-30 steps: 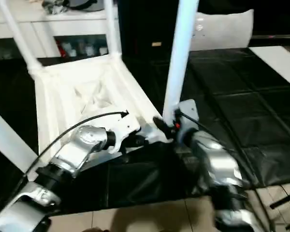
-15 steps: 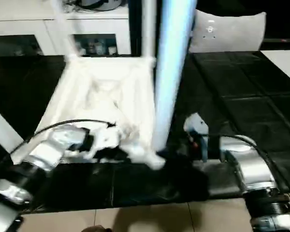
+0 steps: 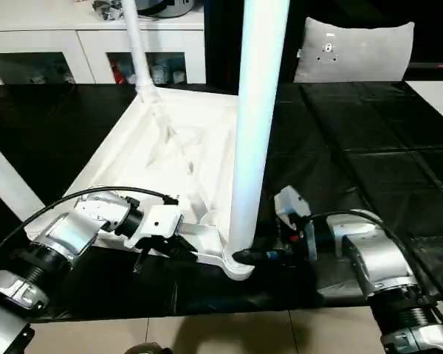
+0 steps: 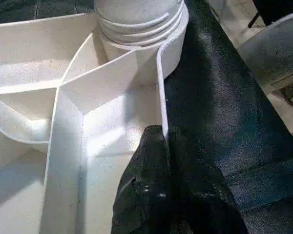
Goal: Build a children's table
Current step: Rotate leg to tighten
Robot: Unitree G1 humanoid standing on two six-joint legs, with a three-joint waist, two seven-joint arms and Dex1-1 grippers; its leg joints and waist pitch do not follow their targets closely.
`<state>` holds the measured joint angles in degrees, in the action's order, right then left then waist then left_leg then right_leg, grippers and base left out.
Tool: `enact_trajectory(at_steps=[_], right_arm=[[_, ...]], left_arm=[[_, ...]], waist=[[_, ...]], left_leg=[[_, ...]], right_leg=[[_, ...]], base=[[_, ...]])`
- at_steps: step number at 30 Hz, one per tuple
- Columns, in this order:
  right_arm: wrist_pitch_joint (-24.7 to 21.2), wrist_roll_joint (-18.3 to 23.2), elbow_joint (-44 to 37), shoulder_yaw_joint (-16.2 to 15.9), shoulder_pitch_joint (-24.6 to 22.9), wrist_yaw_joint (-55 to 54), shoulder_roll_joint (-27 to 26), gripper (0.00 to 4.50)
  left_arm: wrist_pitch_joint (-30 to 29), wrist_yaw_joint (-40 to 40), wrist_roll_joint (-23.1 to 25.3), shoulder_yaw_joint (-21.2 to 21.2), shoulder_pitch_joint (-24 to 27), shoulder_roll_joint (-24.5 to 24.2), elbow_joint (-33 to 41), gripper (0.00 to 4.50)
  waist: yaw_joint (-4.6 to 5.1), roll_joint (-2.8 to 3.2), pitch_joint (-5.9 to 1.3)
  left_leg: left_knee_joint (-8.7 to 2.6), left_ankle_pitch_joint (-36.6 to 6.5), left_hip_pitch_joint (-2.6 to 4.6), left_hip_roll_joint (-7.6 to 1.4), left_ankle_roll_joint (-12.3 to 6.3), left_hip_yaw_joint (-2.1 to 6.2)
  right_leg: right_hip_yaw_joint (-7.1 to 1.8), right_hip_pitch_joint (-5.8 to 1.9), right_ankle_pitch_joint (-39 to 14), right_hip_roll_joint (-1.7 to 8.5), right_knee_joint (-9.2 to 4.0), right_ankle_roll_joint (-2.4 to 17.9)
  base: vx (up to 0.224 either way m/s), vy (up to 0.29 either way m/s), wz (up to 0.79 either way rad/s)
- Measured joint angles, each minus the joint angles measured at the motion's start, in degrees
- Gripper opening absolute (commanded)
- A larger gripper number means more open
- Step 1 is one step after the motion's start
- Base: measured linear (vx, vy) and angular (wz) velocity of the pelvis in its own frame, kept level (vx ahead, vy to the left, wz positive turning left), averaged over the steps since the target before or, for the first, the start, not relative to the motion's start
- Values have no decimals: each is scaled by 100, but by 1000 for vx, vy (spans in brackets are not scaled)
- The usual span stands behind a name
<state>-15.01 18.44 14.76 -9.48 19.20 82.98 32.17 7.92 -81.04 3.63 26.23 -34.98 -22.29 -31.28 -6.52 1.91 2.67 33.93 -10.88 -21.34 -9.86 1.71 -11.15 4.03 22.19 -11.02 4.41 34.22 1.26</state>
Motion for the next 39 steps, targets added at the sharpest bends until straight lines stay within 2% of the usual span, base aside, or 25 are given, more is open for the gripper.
enact_trajectory(at_steps=[4,9,11,13,17,21,25,26,28,29,32,33,35,36,39], right_arm=[[-28,7,-69,12,-44,-15,1,205],[-270,132,-351,200,-338,-405,-133,202],[-390,117,-391,289,-377,-808,-252,202],[-442,-37,-367,396,-340,-1326,-502,201],[-573,-370,-79,598,-71,-2743,-1098,199],[-745,-636,-13,720,110,-3806,-1515,198],[-896,-911,153,975,364,-5252,-2210,198],[-881,-936,195,1108,388,-5581,-2400,231],[-801,-937,227,1193,394,-5888,-2531,264],[-782,-933,271,1232,405,-6019,-2592,264],[-687,-933,320,1339,381,-6118,-2595,307],[-667,-931,284,1343,352,-6109,-2595,307],[-564,-932,163,1282,225,-5813,-2390,310],[-512,-920,116,1242,159,-5614,-2285,333],[-474,-698,26,1231,53,-5007,-1985,353]], left_arm=[[-33,-25,-44,-6,1,11,-3,0],[-603,82,-163,-151,82,89,121,0],[-922,353,-130,-235,133,136,191,0],[-1256,665,-63,-332,204,180,285,0],[-1955,1553,131,-545,221,504,383,0],[-2505,2220,232,-697,214,859,446,0],[-2938,3158,469,-814,112,1338,401,0],[-2971,3394,538,-819,111,1480,393,0],[-2995,3597,606,-817,109,1624,393,0],[-2995,3634,614,-792,109,1694,396,0],[-2944,3607,604,-712,109,1780,415,0],[-2934,3557,597,-703,109,1776,432,0],[-2860,3491,553,-641,108,1740,456,0],[-2798,3436,504,-632,108,1698,460,0],[-2637,3224,437,-629,108,1560,466,0]], waist=[[-3,1,0],[1,5,-3],[39,4,-3],[123,4,-2],[456,-11,4],[592,-22,3],[688,-37,6],[703,-38,5],[711,-38,5],[698,-38,4],[613,-31,1],[594,-31,1],[534,-27,0],[488,-24,-2],[445,-18,-3]], left_leg=[[0,0,1,0,0,0],[0,1,14,0,1,-4],[3,2,41,0,3,-8],[2,9,58,-1,14,-8],[1,15,91,0,23,2],[-1,15,100,1,23,8],[0,14,98,3,23,7],[0,14,94,3,22,7],[-4,9,88,5,17,7],[-9,6,82,7,13,7],[-13,-7,69,17,2,4],[-13,-16,67,17,7,4],[-19,-20,53,14,11,8],[-23,-20,45,11,11,8],[-31,-19,27,4,11,7]], right_leg=[[0,0,0,0,1,0],[-3,-8,1,0,4,2],[-6,-25,3,1,11,4],[-8,-31,-12,1,16,-21],[1,-31,-13,4,-4,-24],[6,-26,-13,4,-26,-24],[3,-15,-13,4,-35,-24],[3,-15,-13,4,-42,-24],[1,-14,-13,4,-56,-23],[1,-14,-12,3,-65,-22],[-12,-15,28,3,-71,-2],[-13,-14,52,3,-75,-6],[-6,-4,70,3,-75,14],[-3,3,69,2,-75,13],[2,27,68,-5,-73,11]], base=[[0,0,0],[0,0,0],[0,0,0],[0,0,0],[0,0,0],[0,0,0],[0,0,0],[0,0,0],[0,0,0],[0,0,0],[0,0,0],[0,0,0],[0,0,0],[0,0,0],[0,0,0]])
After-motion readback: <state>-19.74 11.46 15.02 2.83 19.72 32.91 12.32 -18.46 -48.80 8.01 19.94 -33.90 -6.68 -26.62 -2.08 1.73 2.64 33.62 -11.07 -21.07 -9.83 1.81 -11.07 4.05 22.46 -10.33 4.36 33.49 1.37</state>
